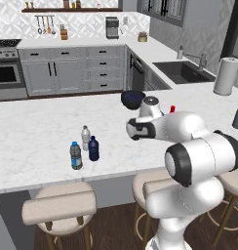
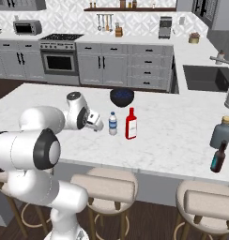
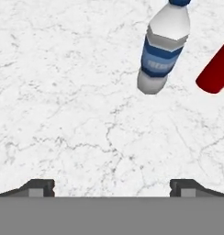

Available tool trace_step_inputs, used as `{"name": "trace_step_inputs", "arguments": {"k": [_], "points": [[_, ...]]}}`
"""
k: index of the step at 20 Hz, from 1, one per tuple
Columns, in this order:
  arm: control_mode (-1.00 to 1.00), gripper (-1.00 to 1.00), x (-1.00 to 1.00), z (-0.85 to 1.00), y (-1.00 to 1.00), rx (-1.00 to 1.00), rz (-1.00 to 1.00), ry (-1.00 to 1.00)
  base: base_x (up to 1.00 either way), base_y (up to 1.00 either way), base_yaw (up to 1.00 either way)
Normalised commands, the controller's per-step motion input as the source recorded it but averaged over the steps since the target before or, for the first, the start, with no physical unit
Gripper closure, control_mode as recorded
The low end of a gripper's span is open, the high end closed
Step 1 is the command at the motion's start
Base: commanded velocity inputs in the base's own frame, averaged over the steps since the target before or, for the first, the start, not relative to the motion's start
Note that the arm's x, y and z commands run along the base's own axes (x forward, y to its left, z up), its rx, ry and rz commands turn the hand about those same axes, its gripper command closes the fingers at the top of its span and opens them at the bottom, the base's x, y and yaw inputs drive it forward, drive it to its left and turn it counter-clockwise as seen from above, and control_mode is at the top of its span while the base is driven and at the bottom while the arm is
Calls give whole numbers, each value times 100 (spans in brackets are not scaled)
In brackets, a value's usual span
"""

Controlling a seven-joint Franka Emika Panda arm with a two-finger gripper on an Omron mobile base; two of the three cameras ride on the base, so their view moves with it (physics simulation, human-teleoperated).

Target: Move the plastic bottles in the middle to the plastics group, and the glass bottles in the middle to the glass group.

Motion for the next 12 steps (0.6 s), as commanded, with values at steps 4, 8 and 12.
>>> {"name": "trace_step_inputs", "arguments": {"k": [4,8,12], "points": [[-100,-100,27,11,-29,-2,-22,-1,0,0,0],[-100,-100,18,18,-37,0,-13,0,0,0,0],[-100,-100,15,17,-38,0,-6,-2,0,0,0]]}}
